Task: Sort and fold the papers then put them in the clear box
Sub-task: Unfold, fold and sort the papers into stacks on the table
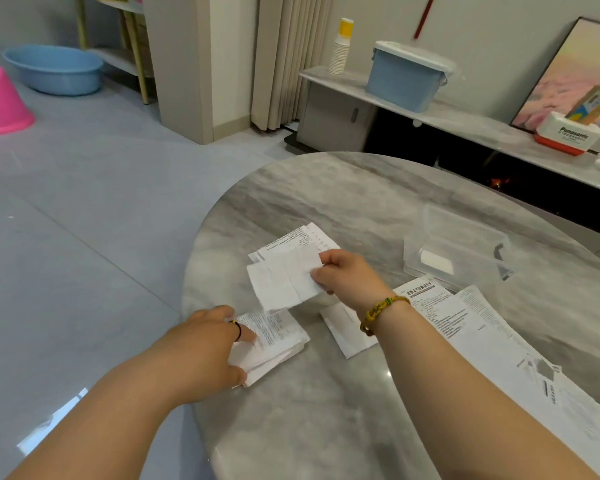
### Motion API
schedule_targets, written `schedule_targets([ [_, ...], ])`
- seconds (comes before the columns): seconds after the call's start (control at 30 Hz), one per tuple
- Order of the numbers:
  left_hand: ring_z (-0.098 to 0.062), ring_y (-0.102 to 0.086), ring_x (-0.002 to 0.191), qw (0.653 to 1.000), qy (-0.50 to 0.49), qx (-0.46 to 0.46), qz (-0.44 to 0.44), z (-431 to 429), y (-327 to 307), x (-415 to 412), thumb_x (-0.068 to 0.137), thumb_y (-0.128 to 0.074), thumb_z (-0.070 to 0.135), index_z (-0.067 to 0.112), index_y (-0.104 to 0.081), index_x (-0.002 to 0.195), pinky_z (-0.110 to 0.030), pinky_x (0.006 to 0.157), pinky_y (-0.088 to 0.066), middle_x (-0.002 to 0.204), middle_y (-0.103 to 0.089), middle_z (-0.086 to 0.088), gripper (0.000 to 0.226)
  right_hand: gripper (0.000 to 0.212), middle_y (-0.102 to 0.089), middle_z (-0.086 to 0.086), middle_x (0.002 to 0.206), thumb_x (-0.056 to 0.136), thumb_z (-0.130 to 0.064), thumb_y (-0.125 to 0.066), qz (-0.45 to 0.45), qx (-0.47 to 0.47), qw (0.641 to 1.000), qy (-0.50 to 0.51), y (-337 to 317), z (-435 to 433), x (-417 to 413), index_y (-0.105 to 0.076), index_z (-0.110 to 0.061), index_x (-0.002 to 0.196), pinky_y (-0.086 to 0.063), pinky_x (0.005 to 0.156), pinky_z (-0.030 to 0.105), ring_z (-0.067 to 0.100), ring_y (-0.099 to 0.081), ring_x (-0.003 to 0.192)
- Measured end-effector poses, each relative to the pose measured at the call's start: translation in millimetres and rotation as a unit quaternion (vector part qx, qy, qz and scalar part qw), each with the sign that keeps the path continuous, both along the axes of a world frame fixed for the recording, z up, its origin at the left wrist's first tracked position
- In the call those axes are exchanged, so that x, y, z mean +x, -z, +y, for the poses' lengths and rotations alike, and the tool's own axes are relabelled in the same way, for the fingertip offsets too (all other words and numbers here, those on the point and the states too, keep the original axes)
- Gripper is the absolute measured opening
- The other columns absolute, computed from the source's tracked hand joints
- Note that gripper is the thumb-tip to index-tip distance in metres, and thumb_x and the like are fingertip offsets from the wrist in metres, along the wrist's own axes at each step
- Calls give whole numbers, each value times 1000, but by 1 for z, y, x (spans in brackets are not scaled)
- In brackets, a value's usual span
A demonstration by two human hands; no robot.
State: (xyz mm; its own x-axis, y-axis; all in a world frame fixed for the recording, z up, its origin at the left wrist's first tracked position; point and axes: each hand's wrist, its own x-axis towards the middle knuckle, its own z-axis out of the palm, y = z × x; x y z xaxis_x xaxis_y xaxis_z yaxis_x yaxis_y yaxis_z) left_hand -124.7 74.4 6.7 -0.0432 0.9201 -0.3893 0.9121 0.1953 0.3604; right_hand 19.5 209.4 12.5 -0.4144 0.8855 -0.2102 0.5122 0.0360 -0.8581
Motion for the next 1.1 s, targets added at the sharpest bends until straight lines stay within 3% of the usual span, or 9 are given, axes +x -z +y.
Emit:
schedule_targets([
  [0.13, -10, -26, 135, 999, -37, 23, 33, -10, -9, -13, 89, -53, 28, 34, -36, 135, -16, 102, -28, 146, -25, 8, 49, 31, -53, 0, 65, 85, 4, -50, 21, -33, 999, -34, 13, -32, 0, -53, -22, 67, -40, 67, 23, 10, -47, 63],
  [0.3, -13, -49, 116, 993, -113, 17, 36, -12, -8, -14, 93, -46, 23, 26, -46, 123, -16, 78, -34, 127, -48, 4, 31, 17, -46, -15, 59, 85, -9, -51, -62, 38, 996, -55, 20, -54, -7, -54, -25, 81, -38, 71, 23, 11, -48, 68],
  [0.43, -14, -47, 88, 989, -138, 41, 40, -8, -10, -10, 95, -42, 22, 22, -42, 101, -14, 55, -30, 83, -45, 11, 7, 25, -45, -12, 75, 87, -15, -49, -144, 80, 984, -65, 24, -62, -10, -58, -19, 110, -38, 84, 26, 11, -46, 82],
  [0.5, -13, -44, 81, 988, -140, 53, 41, -7, -10, -8, 95, -43, 26, 22, -37, 99, -12, 53, -27, 100, -52, 6, 8, 29, -46, -10, 83, 88, -18, -48, -179, 102, 977, -60, 25, -64, -9, -54, -18, 117, -37, 91, 27, 10, -44, 85],
  [0.57, -13, -47, 84, 988, -135, 66, 37, -7, -10, -7, 94, -43, 29, 23, -43, 111, -18, 58, -35, 123, -49, 2, 17, 30, -47, -9, 88, 88, -21, -50, -196, 119, 972, -54, 26, -68, -10, -53, -17, 118, -37, 92, 28, 12, -45, 85],
  [0.67, -12, -45, 120, 993, -88, 72, 21, -6, -7, -4, 95, -43, 24, 26, -42, 130, -19, 91, -38, 143, -31, 7, 36, 33, -56, -8, 87, 87, -28, -53, -210, 143, 966, -48, 30, -73, -12, -51, -19, 119, -36, 91, 28, 18, -53, 93],
  [0.73, -11, -35, 131, 998, -34, 40, 21, -7, -5, -1, 95, -41, 22, 26, -38, 136, -20, 101, -35, 147, -22, 9, 41, 38, -61, -3, 107, 87, -33, -54, -234, 177, 955, -51, 32, -76, -14, -46, -20, 123, -32, 90, 28, 20, -53, 105],
  [0.93, -11, -29, 134, 999, 15, -17, 43, -9, -1, 1, 95, -40, 26, 28, -33, 139, -21, 105, -32, 148, -22, 9, 45, 46, -51, -1, 125, 92, -38, -45, -287, 256, 923, -24, 39, -76, -8, -35, -20, 133, -28, 92, 30, 21, -44, 117],
  [1.1, -9, -29, 134, 999, -1, 27, 25, -8, -3, 0, 93, -40, 15, 26, -36, 138, -19, 105, -30, 147, -24, 9, 46, 42, -51, -3, 125, 92, -32, -45, -258, 245, 935, 10, 34, -72, 6, -38, -23, 132, -26, 94, 26, 17, -44, 117],
])
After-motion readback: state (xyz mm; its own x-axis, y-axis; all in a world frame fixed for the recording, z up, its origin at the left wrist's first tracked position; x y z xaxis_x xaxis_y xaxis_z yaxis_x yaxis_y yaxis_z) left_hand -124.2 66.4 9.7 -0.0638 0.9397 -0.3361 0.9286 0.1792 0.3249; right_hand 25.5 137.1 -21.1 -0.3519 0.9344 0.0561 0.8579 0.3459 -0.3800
